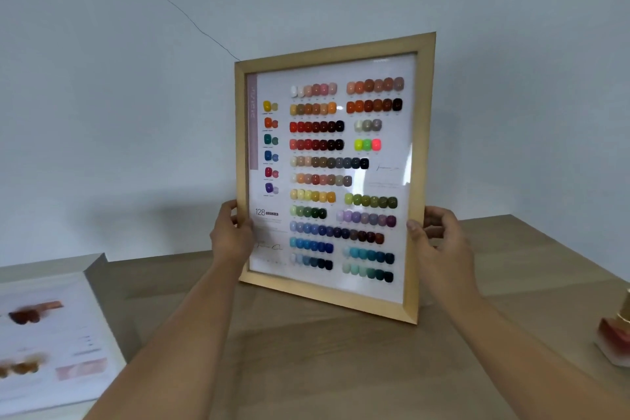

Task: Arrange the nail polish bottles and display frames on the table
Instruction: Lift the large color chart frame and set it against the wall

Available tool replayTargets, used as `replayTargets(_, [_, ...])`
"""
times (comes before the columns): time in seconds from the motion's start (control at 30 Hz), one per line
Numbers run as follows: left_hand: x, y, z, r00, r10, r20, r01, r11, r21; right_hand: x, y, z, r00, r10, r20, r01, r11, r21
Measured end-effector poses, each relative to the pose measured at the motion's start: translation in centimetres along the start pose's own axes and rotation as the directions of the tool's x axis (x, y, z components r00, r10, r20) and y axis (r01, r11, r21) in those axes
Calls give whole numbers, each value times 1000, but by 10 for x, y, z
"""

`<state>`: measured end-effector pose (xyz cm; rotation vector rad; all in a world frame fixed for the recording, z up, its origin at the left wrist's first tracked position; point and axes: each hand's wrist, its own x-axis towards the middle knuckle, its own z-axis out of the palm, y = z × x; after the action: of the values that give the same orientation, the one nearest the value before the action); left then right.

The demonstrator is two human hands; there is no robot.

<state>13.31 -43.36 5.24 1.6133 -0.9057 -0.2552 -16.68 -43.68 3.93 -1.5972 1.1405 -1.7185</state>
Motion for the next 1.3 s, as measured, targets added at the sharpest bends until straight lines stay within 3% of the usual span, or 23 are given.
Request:
replayTargets(0.23, [-10,10,-13,997,14,-75,-11,999,44,33,-5,7,997,62,54,-62,998,5])
replayTargets(0.4, [-12,8,-15,985,8,-174,-5,1000,17,66,-2,18,977,122,174,-117,992,-37])
replayTargets(0.67, [-9,-4,-8,978,15,-207,-10,1000,27,98,9,38,951,188,244,-182,982,-48])
replayTargets(1.3, [17,-14,2,985,49,-165,-42,998,44,114,30,56,959,198,204,-193,980,-44])
